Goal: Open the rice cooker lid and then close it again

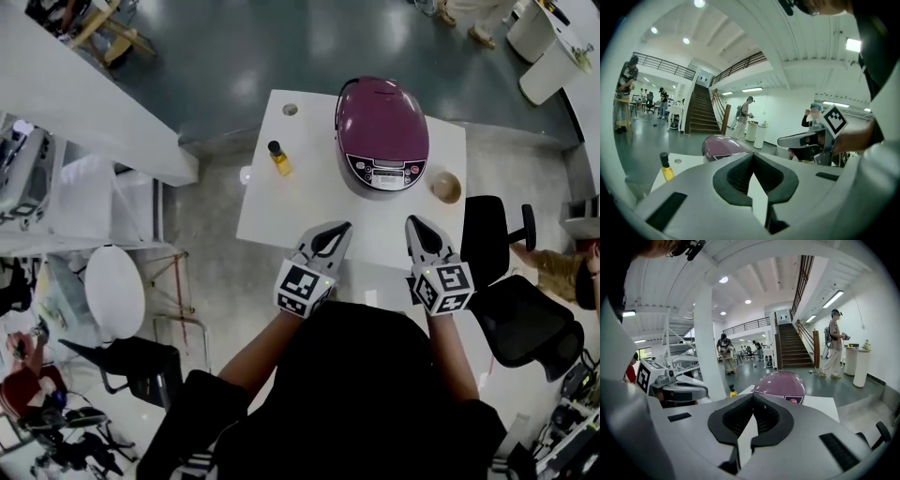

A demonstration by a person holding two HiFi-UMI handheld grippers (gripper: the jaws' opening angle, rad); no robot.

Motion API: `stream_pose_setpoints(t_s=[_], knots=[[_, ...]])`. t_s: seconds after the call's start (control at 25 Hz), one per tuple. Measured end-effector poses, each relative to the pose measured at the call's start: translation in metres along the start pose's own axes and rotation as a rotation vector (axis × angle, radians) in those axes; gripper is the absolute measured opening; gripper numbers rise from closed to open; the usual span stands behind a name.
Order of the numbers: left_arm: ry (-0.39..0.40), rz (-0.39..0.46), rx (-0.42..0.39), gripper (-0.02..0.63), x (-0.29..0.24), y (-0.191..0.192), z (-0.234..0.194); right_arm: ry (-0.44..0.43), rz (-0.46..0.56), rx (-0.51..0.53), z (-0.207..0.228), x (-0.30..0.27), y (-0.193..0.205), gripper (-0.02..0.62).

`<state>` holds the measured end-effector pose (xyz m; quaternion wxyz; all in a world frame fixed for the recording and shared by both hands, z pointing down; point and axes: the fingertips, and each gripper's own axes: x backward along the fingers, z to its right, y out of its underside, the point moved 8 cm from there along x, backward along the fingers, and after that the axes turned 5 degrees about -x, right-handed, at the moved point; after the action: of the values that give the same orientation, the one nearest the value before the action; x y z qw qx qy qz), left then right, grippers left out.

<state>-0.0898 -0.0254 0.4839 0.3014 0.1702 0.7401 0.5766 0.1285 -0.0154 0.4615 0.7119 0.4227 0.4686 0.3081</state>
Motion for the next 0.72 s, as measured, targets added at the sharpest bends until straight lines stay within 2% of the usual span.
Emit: stream_pose_setpoints(t_s=[0.2, 0.32, 0.52, 0.72], knots=[[-0.046, -0.001, -0.078, 0.003, 0.026, 0.011, 0.058, -0.026, 0.024, -0.011, -0.002, 0.054, 0.018, 0.0], [-0.064, 0.016, -0.093, 0.003, 0.038, 0.016, 0.093, -0.035, 0.045, -0.02, 0.001, 0.09, 0.035, 0.0], [-0.11, 0.033, -0.203, 0.003, 0.064, 0.026, 0.157, -0.055, 0.099, -0.041, 0.003, 0.153, 0.069, 0.0], [-0.131, 0.021, -0.131, 0.003, 0.087, 0.045, 0.203, -0.054, 0.09, -0.059, 0.008, 0.208, 0.11, 0.0]])
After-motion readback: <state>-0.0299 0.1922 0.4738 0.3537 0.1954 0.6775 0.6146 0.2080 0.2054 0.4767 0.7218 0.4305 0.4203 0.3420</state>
